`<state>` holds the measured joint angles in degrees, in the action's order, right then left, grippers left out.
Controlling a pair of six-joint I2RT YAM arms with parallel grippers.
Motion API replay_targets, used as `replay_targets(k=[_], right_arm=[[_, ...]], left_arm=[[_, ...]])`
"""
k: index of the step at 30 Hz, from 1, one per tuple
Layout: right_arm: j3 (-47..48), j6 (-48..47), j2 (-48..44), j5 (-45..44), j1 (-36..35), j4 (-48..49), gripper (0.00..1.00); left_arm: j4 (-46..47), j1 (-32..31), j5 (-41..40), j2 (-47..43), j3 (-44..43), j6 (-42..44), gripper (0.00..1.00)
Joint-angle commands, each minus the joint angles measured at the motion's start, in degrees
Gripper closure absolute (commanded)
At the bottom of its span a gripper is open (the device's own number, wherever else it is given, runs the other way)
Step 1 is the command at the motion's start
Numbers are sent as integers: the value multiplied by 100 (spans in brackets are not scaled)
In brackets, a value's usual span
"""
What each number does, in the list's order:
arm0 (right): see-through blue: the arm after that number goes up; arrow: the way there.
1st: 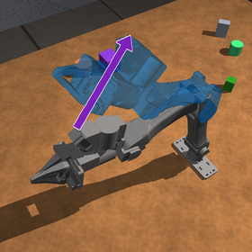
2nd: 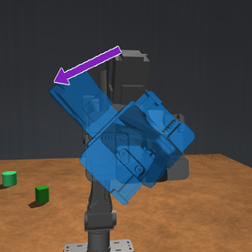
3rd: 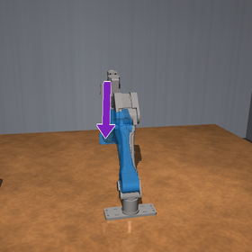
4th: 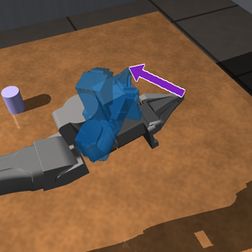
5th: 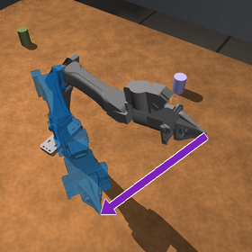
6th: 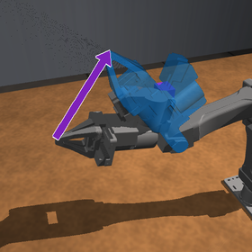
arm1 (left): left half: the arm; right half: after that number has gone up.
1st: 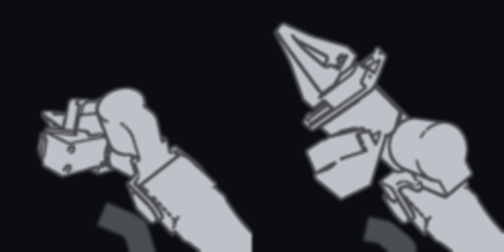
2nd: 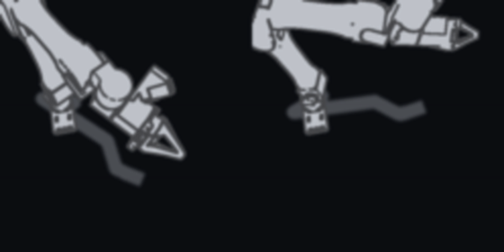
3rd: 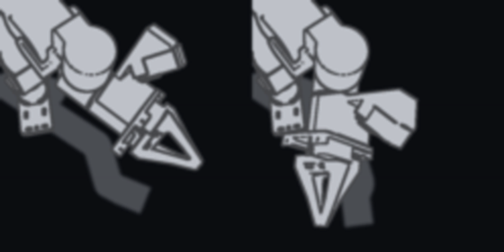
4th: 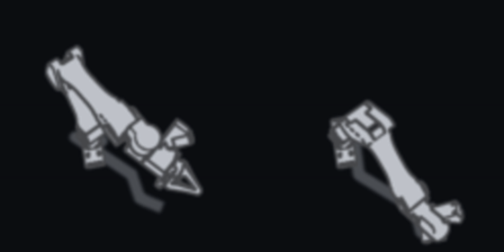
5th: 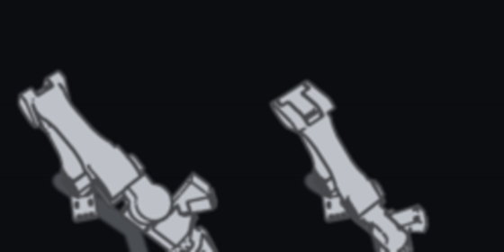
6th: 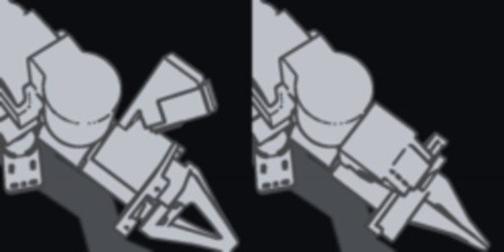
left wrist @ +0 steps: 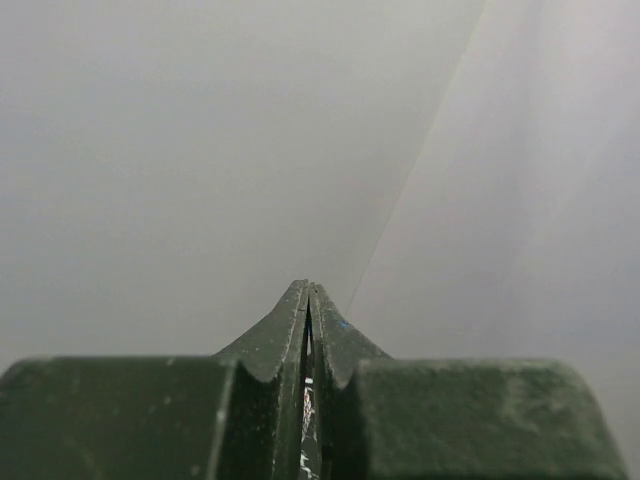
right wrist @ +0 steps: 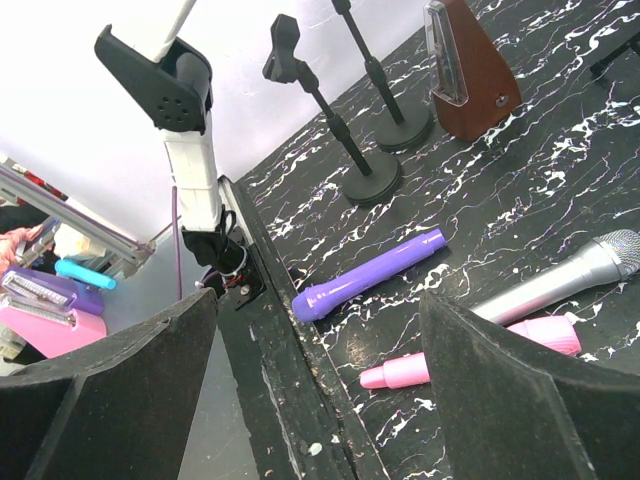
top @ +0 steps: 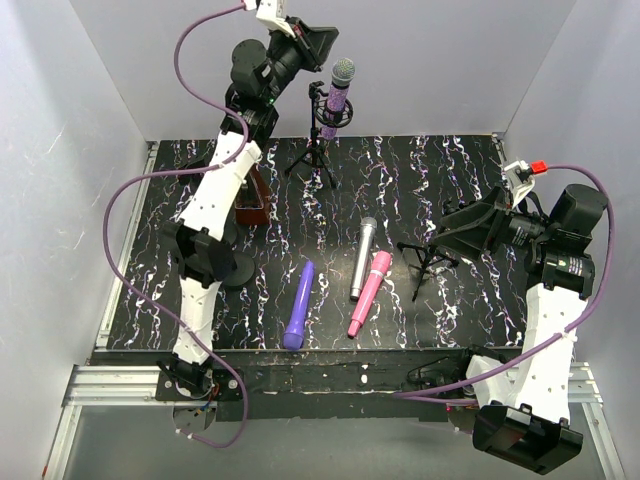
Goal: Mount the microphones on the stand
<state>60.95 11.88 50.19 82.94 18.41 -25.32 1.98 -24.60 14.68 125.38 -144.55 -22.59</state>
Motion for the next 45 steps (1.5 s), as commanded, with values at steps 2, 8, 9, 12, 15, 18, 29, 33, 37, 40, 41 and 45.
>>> replay_targets(k=[2,8,9,12,15,18,29,33,37,40,41,45], right_arm=[[-57,34,-124,153,22,221,11],[-83,51,-124,153,31,247,11],[-83,69,-124,153,39,273,11],[-74,86,-124,161,39,273,11],[-74,95,-141,161,31,282,11],[-66,104,-142,161,39,273,11],[233,-194,-115,223,39,-104,11],[593,-807,-54,153,39,-840,11],[1409,-2309,60,-364,39,-2484,11],[1876,-3338,201,-848,39,-3661,10],[1981,-3576,227,-954,39,-3960,10],[2132,-4044,202,-1297,39,-4481,10]], left_arm=[[57,-10,255,381,-82,-773,99],[-171,-10,211,469,102,-756,100],[-372,-10,150,461,137,-677,100],[-611,16,-35,426,365,-492,100],[-497,78,-105,347,542,-562,100],[-558,122,-185,382,262,-588,99],[-13,324,-35,-864,707,-1063,24],[22,351,228,-1980,1989,-774,2],[-434,377,562,-3131,3237,-624,2],[-855,394,747,-4063,4361,-545,2],[-1040,395,799,-4396,4713,-501,2],[-1717,403,914,-5496,5962,-343,2]])
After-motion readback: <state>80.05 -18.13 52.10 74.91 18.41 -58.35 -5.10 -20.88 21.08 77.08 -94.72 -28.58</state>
